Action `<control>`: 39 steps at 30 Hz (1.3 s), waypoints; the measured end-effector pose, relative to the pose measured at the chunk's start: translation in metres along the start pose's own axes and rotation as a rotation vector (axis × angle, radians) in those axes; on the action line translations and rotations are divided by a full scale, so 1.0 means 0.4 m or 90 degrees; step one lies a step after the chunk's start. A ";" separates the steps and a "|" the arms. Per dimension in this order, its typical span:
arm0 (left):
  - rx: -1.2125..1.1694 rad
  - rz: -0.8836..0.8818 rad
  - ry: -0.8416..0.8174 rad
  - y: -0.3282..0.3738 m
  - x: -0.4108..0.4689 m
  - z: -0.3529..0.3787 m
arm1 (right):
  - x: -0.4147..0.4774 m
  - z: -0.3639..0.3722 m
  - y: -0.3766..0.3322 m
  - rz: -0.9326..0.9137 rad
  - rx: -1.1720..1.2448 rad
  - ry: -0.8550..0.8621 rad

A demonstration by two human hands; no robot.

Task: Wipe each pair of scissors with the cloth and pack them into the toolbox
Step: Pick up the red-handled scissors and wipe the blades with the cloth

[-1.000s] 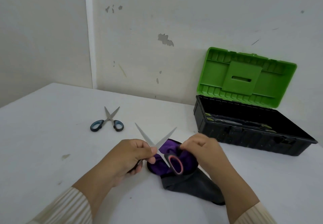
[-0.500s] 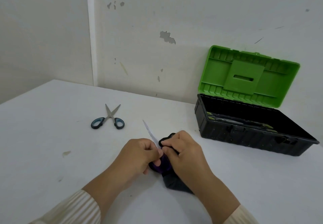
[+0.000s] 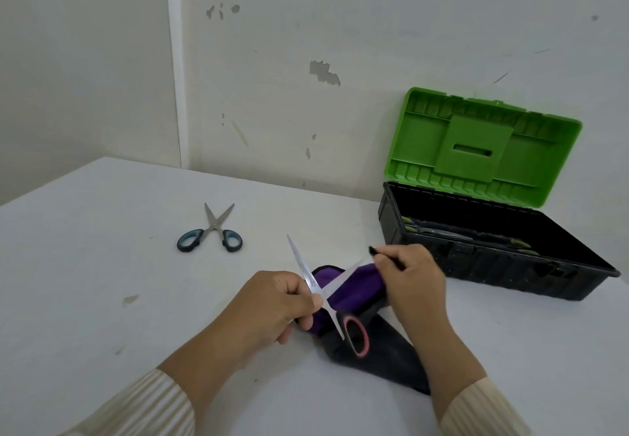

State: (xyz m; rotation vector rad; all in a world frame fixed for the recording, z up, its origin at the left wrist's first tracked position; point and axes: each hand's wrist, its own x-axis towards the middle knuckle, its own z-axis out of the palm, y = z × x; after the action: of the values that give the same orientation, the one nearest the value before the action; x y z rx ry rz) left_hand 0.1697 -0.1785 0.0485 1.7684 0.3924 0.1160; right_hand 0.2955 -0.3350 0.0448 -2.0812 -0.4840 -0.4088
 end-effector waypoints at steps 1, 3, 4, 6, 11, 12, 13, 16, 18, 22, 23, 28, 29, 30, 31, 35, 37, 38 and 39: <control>-0.003 -0.002 -0.003 0.001 0.001 -0.001 | -0.001 -0.011 0.006 0.040 0.043 0.019; -0.008 -0.006 0.002 -0.001 0.005 -0.006 | -0.015 -0.022 -0.013 0.057 0.159 0.023; -0.012 -0.010 0.006 -0.002 0.006 -0.007 | -0.027 -0.022 -0.029 0.018 0.177 0.000; -0.016 -0.011 0.012 -0.004 0.006 -0.007 | -0.061 -0.001 -0.059 -0.115 0.110 -0.105; -0.008 0.000 0.005 -0.007 0.003 -0.010 | -0.062 0.042 -0.051 -0.144 0.034 -0.148; -0.008 0.000 0.000 -0.007 0.004 -0.013 | -0.046 0.033 -0.042 -0.095 0.037 -0.105; -0.010 -0.002 -0.009 -0.006 0.005 -0.014 | -0.030 0.021 -0.035 -0.048 0.028 -0.066; -0.043 -0.014 -0.019 -0.004 0.007 -0.018 | -0.012 -0.015 -0.021 0.038 0.020 -0.094; -0.070 -0.021 -0.006 -0.004 0.011 -0.023 | -0.023 -0.032 -0.035 0.032 0.052 -0.218; -0.135 -0.038 0.009 -0.005 0.012 -0.028 | -0.054 -0.027 -0.080 -0.044 -0.039 -0.447; -0.149 -0.044 0.008 -0.004 0.013 -0.028 | -0.057 -0.020 -0.081 -0.050 -0.044 -0.455; -0.431 -0.146 -0.033 -0.002 0.027 -0.050 | -0.052 -0.012 -0.065 0.052 0.090 -0.371; -0.506 -0.157 -0.048 -0.004 0.030 -0.054 | -0.051 -0.009 -0.063 0.065 0.098 -0.357; -0.570 -0.157 -0.055 -0.008 0.034 -0.054 | -0.052 -0.006 -0.063 0.071 0.102 -0.344; -0.615 -0.149 -0.057 -0.011 0.036 -0.050 | -0.053 -0.003 -0.065 0.071 0.106 -0.331; -0.575 -0.122 -0.054 -0.024 0.035 0.000 | -0.067 0.013 -0.075 0.015 0.106 -0.304; -0.504 -0.105 -0.049 -0.027 0.033 0.021 | -0.073 0.024 -0.076 -0.035 0.075 -0.311; -0.479 -0.098 -0.035 -0.029 0.035 0.025 | -0.075 0.026 -0.076 -0.065 0.061 -0.330; -0.464 -0.093 -0.015 -0.029 0.036 0.025 | -0.075 0.026 -0.074 -0.087 0.055 -0.357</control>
State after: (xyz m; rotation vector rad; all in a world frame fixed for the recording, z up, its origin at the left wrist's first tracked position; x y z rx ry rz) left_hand 0.1838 -0.1812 0.0332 1.0200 0.3973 0.1147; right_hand 0.2560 -0.3170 0.0468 -2.0702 -0.9568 0.1302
